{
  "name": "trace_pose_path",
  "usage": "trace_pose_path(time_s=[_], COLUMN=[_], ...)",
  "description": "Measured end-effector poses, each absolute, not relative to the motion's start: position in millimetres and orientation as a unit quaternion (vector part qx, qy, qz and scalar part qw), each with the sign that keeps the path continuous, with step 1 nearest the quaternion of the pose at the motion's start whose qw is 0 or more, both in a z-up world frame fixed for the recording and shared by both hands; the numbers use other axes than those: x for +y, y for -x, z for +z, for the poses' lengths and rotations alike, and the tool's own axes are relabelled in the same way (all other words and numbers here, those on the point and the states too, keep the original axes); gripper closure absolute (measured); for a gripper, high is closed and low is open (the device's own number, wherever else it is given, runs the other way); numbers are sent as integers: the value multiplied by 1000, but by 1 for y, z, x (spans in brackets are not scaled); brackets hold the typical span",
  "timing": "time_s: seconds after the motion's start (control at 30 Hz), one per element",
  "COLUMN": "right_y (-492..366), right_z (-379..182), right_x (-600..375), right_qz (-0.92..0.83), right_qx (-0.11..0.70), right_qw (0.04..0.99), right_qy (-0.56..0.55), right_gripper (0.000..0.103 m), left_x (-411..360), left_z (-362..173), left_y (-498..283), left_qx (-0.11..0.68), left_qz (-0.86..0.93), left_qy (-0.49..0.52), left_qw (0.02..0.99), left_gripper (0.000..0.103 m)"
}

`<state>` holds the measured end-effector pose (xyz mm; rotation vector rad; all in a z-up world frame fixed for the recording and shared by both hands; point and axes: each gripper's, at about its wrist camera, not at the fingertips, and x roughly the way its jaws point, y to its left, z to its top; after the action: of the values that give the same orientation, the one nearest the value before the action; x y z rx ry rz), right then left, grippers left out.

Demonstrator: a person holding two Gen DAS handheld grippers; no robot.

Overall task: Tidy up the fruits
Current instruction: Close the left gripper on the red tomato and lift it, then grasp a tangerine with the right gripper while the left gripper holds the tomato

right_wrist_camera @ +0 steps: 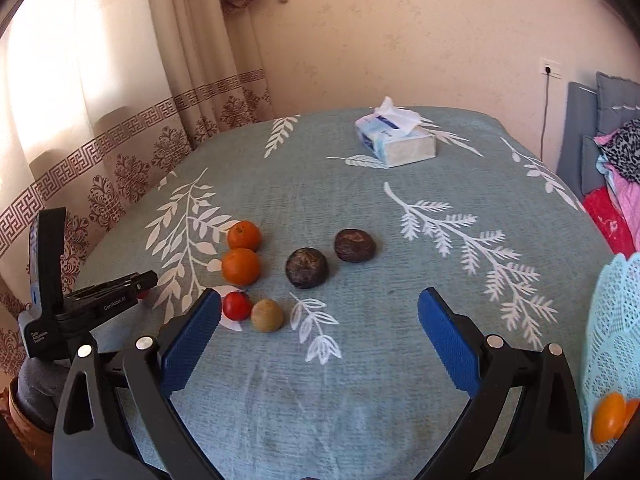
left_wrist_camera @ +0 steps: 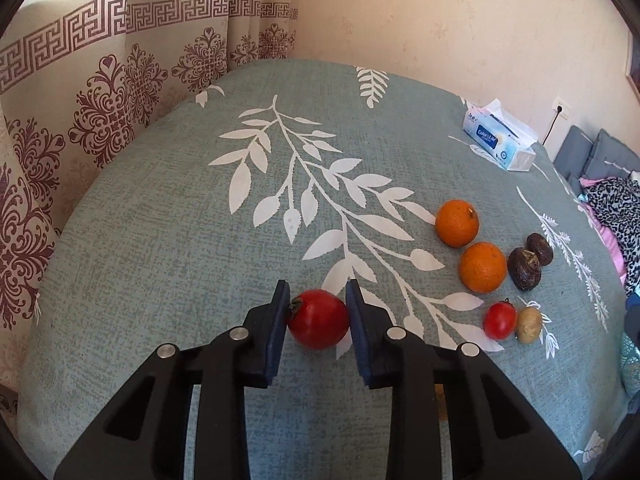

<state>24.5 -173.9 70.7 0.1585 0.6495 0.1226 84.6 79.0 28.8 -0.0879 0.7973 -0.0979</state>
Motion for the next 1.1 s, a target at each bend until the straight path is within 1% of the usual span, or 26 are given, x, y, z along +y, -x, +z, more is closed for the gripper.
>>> trace_pose_path(time_s=[0.2,0.23,0.27,0.33,0.53,0.67,0.77,0.83,0.87,0.9,1.1], right_y=[-59,-64,-70,-82,-119,-134,-139,-141,-141,-141,-129], right_z=[65,64,63,60,42,29,21,17,17,18,39], right_x=[-127,-120,-113,-99,-76,-76,-77,-79,-80,-81,-88], right_qz=[105,112,120,129,123,110,107,106,108,111,116], right_qx=[331,334,337,347,377,395,409,417,417,417,404], right_qw=[937,935,934,929,918,912,906,902,902,902,907], right_qy=[-37,-32,-26,-13,13,18,21,21,18,15,5], right_gripper=[4,5,8,20,36,42,49,57,57,62,62], left_x=[93,97,102,111,125,128,127,126,126,126,122], left_z=[50,55,60,70,89,92,92,92,92,92,92], left_y=[-80,-80,-79,-76,-70,-69,-69,-68,-68,-68,-68], left_qx=[366,361,356,346,326,325,326,326,326,326,328], left_qz=[-50,-50,-49,-45,-44,-44,-44,-44,-44,-45,-50], left_qy=[58,65,71,83,103,108,109,108,108,108,105], left_qw=[927,929,931,933,939,938,938,938,938,938,937], left_gripper=[74,74,74,74,74,74,74,74,74,74,74])
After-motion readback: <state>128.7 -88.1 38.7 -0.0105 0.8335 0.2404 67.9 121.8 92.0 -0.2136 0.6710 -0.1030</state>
